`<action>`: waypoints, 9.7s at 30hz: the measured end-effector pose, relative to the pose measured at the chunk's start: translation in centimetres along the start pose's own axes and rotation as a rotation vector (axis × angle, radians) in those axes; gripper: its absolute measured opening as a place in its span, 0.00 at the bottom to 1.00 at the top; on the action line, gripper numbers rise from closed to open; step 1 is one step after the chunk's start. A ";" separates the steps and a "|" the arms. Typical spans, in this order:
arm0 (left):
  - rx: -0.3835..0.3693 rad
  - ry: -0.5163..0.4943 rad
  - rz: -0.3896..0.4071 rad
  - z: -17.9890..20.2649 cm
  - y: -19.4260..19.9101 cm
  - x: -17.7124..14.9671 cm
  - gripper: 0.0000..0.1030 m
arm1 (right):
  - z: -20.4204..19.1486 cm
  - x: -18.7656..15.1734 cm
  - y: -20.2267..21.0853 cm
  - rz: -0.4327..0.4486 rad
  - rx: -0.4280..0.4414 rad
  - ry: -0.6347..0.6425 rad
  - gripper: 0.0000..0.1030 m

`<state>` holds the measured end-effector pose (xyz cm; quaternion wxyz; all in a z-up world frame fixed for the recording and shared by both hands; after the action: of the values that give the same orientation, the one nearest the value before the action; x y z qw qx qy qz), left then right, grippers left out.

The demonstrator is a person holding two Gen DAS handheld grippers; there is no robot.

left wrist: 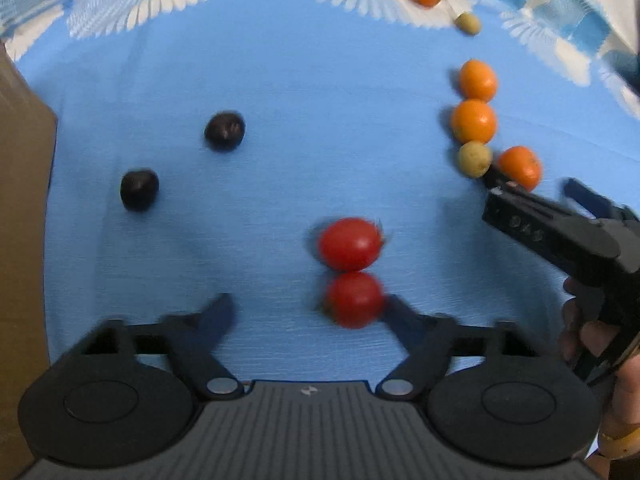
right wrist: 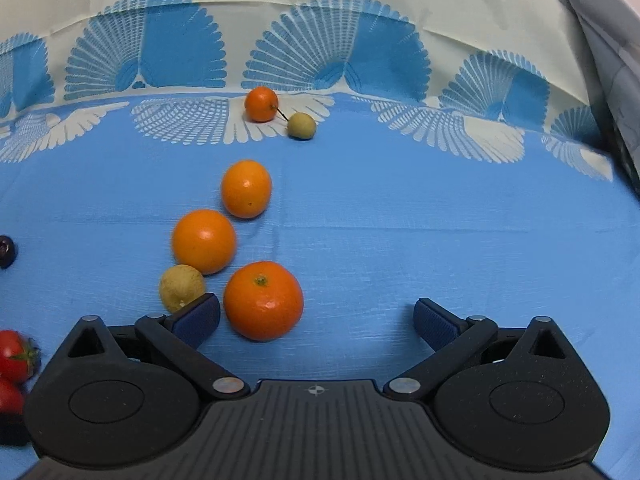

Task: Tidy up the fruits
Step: 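Grasp a red tomato with the left tool while the right tool grasps a tangerine, then carry the red tomato in the left tool while the right tool carries the tangerine to the box, then open the left tool over the box while the right tool releases the tangerine into it, then withdraw both tools from the box back toward the fruits, then grasp a dark grape with the left tool while the right tool grasps a yellow fruit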

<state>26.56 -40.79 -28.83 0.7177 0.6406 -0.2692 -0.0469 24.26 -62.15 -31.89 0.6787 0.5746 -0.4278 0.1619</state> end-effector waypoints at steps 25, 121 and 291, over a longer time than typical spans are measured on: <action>-0.118 -0.086 0.207 -0.2 15.5 -6.1 0.33 | -1.0 0.2 20.5 0.135 0.153 -0.184 0.38; 0.146 0.294 0.188 -34.0 18.8 -17.9 0.33 | -37.4 -7.4 29.0 -0.119 0.504 0.250 0.39; 0.064 0.009 0.055 -10.3 -1.9 4.9 0.25 | -4.9 -0.8 1.0 0.010 -0.041 -0.116 0.28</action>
<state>35.82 -33.90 -29.37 0.6991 0.6557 -0.2847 -0.0157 25.03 -57.16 -31.73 0.6635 0.5670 -0.4724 0.1231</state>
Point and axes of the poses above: each gripper's, at about its wrist camera, not at the fingertips, and y roughly against the way its jaws point, z to its right, x to its top, the point moved 7 cm from there along -y, roughly the way its jaws point, and after that the axes turned 6 degrees about -y, right-handed, at the moved point
